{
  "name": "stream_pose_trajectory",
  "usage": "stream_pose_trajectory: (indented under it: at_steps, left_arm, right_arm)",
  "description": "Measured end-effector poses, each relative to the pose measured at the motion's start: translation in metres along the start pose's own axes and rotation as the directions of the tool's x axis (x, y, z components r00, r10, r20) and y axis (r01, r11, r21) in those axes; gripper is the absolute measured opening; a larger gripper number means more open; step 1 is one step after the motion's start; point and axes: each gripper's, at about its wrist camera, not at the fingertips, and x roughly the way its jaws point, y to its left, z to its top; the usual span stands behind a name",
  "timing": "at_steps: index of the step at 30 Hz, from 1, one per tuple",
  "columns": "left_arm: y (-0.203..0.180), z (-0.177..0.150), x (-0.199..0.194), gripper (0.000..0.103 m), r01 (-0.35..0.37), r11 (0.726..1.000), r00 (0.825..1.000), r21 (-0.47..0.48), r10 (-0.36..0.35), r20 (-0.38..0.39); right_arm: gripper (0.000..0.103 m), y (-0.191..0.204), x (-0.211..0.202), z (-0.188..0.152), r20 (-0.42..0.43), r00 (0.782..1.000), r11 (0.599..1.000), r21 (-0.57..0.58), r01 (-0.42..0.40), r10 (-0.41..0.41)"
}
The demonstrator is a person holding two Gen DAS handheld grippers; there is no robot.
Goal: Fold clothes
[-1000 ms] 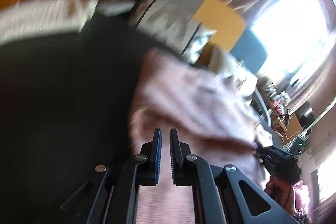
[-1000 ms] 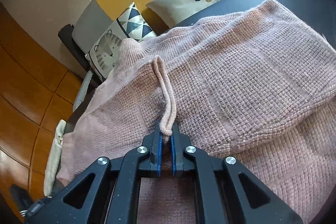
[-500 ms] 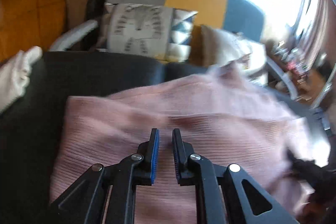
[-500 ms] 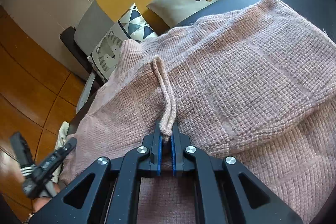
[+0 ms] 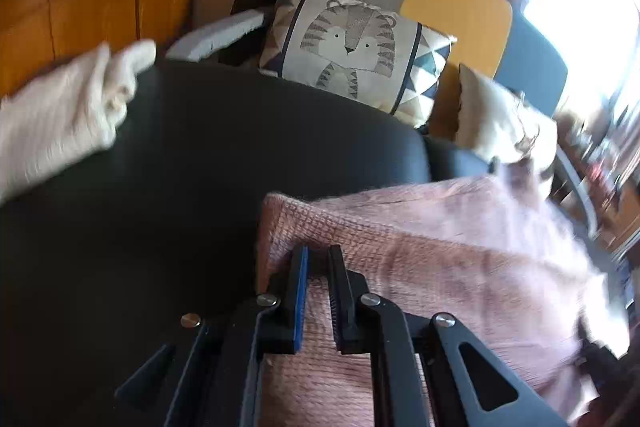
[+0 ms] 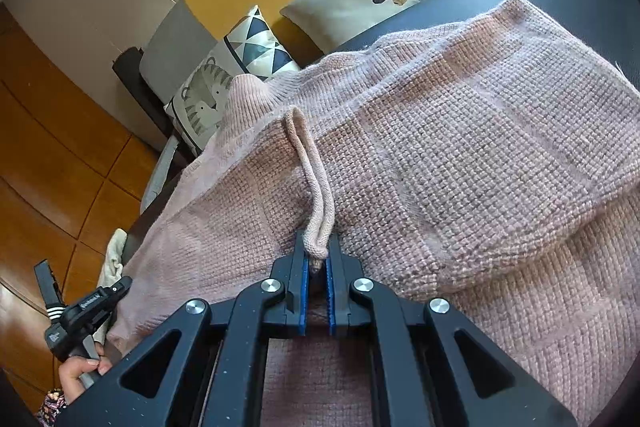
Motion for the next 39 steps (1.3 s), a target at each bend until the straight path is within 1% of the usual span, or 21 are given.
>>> stream_pose_trajectory:
  at_steps: [2,3,5,8,10,12,14,15,16,18,20,21,23,24,27,30,31,33,36,38,39]
  left_arm:
    - [-0.015,-0.002,-0.007,0.01,0.069,0.997,0.997,-0.036,-0.068,0.024]
    - [-0.029,-0.003,-0.009,0.01,0.105,0.994,0.994,-0.015,-0.104,0.02]
    - [-0.065,-0.008,-0.011,0.011,0.158,0.985,0.987,0.074,-0.159,0.012]
    - [-0.125,-0.021,-0.006,0.011,0.216,0.948,0.976,0.233,-0.218,-0.017]
    - [-0.146,-0.027,0.008,0.011,0.203,0.935,0.979,0.291,-0.195,-0.057]
    - [-0.154,-0.032,0.026,0.011,0.126,0.934,0.991,0.333,-0.106,-0.076]
    - [-0.142,-0.028,0.031,0.012,0.135,0.939,0.991,0.316,-0.123,-0.057]
    - [-0.135,-0.024,0.031,0.012,0.108,0.945,0.994,0.31,-0.098,-0.046]
    - [-0.126,-0.02,0.031,0.012,0.034,0.948,0.999,0.317,-0.028,-0.023]
    - [-0.099,-0.012,0.032,0.009,-0.048,0.948,0.999,0.313,0.051,-0.003]
    - [-0.064,-0.001,0.028,0.007,0.071,0.971,0.997,0.226,-0.063,-0.042]
    - [-0.055,0.003,0.025,0.005,0.051,0.975,0.998,0.216,-0.045,-0.034]
    - [-0.042,0.01,0.02,0.005,-0.047,0.972,0.999,0.232,0.048,0.0]
    - [-0.033,0.013,0.019,0.005,-0.06,0.974,0.998,0.216,0.062,-0.002]
    - [-0.008,0.012,-0.002,0.005,0.038,0.997,0.999,0.073,-0.036,-0.021]
    - [-0.013,-0.007,-0.03,0.006,0.119,0.988,0.993,0.094,-0.12,0.005]
    - [-0.02,-0.018,-0.038,0.006,0.174,0.977,0.985,0.124,-0.175,-0.005]
    - [-0.032,-0.032,-0.04,0.006,0.218,0.96,0.976,0.178,-0.212,-0.052]
    - [-0.034,-0.051,-0.028,0.006,0.176,0.959,0.982,0.222,-0.156,-0.105]
    - [-0.02,-0.052,-0.033,0.006,0.199,0.963,0.979,0.183,-0.186,-0.086]
    - [-0.012,-0.05,-0.036,0.006,0.188,0.969,0.981,0.163,-0.177,-0.08]
  right_arm:
    - [0.005,0.001,0.0,0.0,0.001,1.0,1.0,-0.002,0.002,-0.002]
    - [0.005,0.002,0.0,0.0,0.001,1.0,1.0,0.0,0.002,-0.002]
    - [0.005,0.003,-0.001,0.0,0.001,1.0,1.0,0.003,-0.002,0.002]
    - [0.005,0.0,-0.003,-0.001,0.0,1.0,1.0,0.008,-0.009,0.009]
    - [0.005,-0.001,-0.003,-0.001,-0.001,1.0,1.0,0.01,-0.013,0.013]
    - [0.005,-0.002,-0.003,-0.001,0.0,1.0,1.0,0.013,-0.017,0.017]
    - [0.005,-0.002,-0.003,-0.001,0.0,1.0,1.0,0.014,-0.02,0.02]
    - [0.005,-0.002,-0.003,-0.001,0.0,1.0,1.0,0.014,-0.02,0.02]
    - [0.005,-0.003,-0.002,-0.001,0.001,1.0,1.0,0.016,-0.021,0.021]
    - [0.005,-0.003,-0.001,0.0,0.001,1.0,1.0,0.018,-0.024,0.024]
    - [0.005,-0.003,-0.002,0.0,0.002,1.0,1.0,0.016,-0.023,0.023]
    - [0.005,-0.003,-0.002,-0.001,0.002,1.0,1.0,0.015,-0.022,0.022]
    - [0.005,-0.003,-0.001,0.0,0.002,1.0,1.0,0.012,-0.017,0.017]
    - [0.005,-0.002,-0.001,0.0,0.002,1.0,1.0,0.009,-0.014,0.014]
    - [0.005,-0.002,-0.001,0.0,0.003,1.0,1.0,0.01,-0.013,0.013]
    - [0.005,-0.002,-0.002,-0.001,0.002,1.0,1.0,0.007,-0.013,0.013]
    - [0.005,-0.001,-0.002,-0.001,0.003,1.0,1.0,0.006,-0.012,0.012]
    - [0.005,0.0,-0.002,-0.001,0.003,1.0,1.0,0.005,-0.009,0.009]
    - [0.005,0.001,-0.002,-0.002,0.002,1.0,1.0,0.004,-0.009,0.009]
    - [0.005,-0.001,-0.002,-0.001,0.002,1.0,1.0,0.004,-0.008,0.008]
    - [0.005,0.0,-0.001,-0.001,0.003,1.0,1.0,0.002,-0.005,0.005]
